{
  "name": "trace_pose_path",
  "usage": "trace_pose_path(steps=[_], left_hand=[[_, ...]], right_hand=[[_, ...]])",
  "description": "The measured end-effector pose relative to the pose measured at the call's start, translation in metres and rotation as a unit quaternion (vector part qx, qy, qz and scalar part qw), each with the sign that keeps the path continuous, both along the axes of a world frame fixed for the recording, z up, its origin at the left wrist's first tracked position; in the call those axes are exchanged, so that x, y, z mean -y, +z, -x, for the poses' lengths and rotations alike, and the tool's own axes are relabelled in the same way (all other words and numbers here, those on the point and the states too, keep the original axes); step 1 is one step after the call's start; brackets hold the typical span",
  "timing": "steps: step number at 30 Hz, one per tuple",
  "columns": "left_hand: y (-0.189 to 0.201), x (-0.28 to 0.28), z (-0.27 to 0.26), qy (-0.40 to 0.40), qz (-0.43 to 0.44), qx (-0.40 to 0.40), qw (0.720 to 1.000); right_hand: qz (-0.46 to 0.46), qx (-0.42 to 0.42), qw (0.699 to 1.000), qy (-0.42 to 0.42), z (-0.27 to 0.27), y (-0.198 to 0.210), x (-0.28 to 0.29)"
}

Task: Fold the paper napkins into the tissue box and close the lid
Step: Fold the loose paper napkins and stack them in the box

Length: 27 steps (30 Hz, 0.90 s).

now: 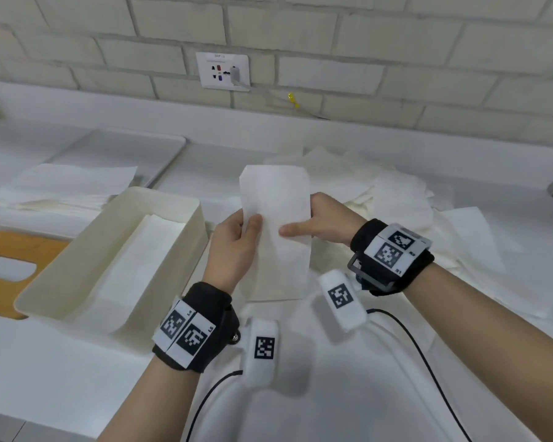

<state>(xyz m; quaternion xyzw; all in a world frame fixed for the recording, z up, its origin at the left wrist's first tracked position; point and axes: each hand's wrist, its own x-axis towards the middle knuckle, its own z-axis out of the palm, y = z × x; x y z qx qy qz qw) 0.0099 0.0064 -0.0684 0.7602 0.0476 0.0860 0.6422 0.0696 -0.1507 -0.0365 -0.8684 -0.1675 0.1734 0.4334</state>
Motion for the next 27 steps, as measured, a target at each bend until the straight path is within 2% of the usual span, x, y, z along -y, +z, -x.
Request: trace_pose_path(steps=[1, 3, 8, 12, 17, 20, 23, 27], left_hand=[[-0.003, -0.001, 0.002, 0.005, -0.008, -0.005, 1.0], [-0.009, -0.006, 0.006, 0.028, -0.028, -0.016, 0.999], [-0.019, -0.018, 0.017, 0.073, -0.008, -0.051, 0.996], [-0.024, -0.022, 0.024, 0.069, -0.024, -0.055, 0.996], [-0.027, -0.02, 0.03, 0.058, -0.019, -0.085, 0.995], [-0.026, -0.019, 0.03, 0.051, -0.016, -0.097, 0.994], [-0.028, -0.019, 0.027, 0.056, -0.008, -0.098, 0.994], [-0.03, -0.02, 0.023, 0.053, 0.004, -0.086, 0.995]], right_hand=[[0.073, 0.01, 0.996, 0.041, -0.003, -0.002, 0.0], [0.213, 0.065, 0.969, 0.103, -0.011, -0.006, -0.002], [0.356, 0.128, 0.914, 0.143, -0.051, -0.022, -0.018], [0.393, 0.153, 0.887, 0.188, -0.069, -0.037, -0.043], [0.456, 0.127, 0.873, 0.113, -0.088, -0.072, -0.061], [0.444, 0.133, 0.882, 0.09, -0.095, -0.089, -0.058], [0.399, 0.127, 0.904, 0.088, -0.077, -0.074, -0.06], [0.402, 0.124, 0.903, 0.083, -0.071, -0.067, -0.056]])
